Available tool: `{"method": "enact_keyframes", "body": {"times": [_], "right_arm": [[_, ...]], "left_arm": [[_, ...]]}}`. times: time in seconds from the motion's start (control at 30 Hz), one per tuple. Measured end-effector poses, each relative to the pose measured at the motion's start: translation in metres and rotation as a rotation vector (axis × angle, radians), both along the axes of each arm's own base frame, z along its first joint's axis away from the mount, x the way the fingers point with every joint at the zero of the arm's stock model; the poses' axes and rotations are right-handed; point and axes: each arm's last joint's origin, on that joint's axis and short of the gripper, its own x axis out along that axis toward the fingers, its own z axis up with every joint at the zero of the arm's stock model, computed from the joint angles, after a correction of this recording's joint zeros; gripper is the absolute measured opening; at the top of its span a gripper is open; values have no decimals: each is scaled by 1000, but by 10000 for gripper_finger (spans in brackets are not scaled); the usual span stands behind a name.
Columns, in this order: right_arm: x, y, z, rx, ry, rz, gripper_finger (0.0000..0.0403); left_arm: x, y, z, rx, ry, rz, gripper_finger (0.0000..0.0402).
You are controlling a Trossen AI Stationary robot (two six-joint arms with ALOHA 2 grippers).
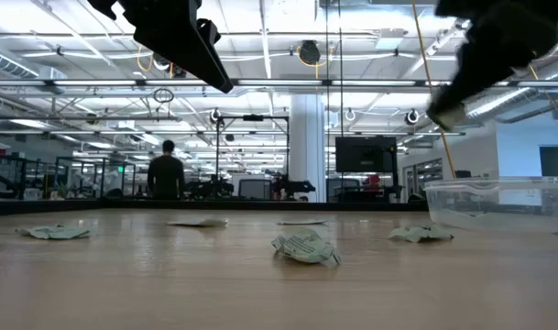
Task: Pick and place Stevia / Truvia into bins
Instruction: Put the truvia packet into the bin, then put the stevia packet into the bin
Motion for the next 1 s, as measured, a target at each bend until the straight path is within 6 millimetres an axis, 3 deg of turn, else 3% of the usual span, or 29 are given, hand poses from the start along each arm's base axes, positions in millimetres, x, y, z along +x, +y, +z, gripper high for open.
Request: {"method": "enact_keyframes", "body": {"times": [0.1, 0.2, 0.53, 0.8, 1.0], "right_arm": [[-13, -7, -8, 110, 139, -109, 4], [-17, -9, -20, 178, 206, -111, 6], [-15, -21, -59, 232, 198, -19, 28], [-9, -27, -58, 151, 197, 73, 92], [11, -22, -33, 55, -47, 198, 109]], "left_arm": [[0, 0, 0, 0, 0, 0, 140], [0, 0, 0, -1, -2, 0, 140], [1, 0, 1, -2, -9, -1, 140], [1, 0, 1, -2, -8, -1, 140], [-1, 0, -1, 1, 11, -1, 140]]}}
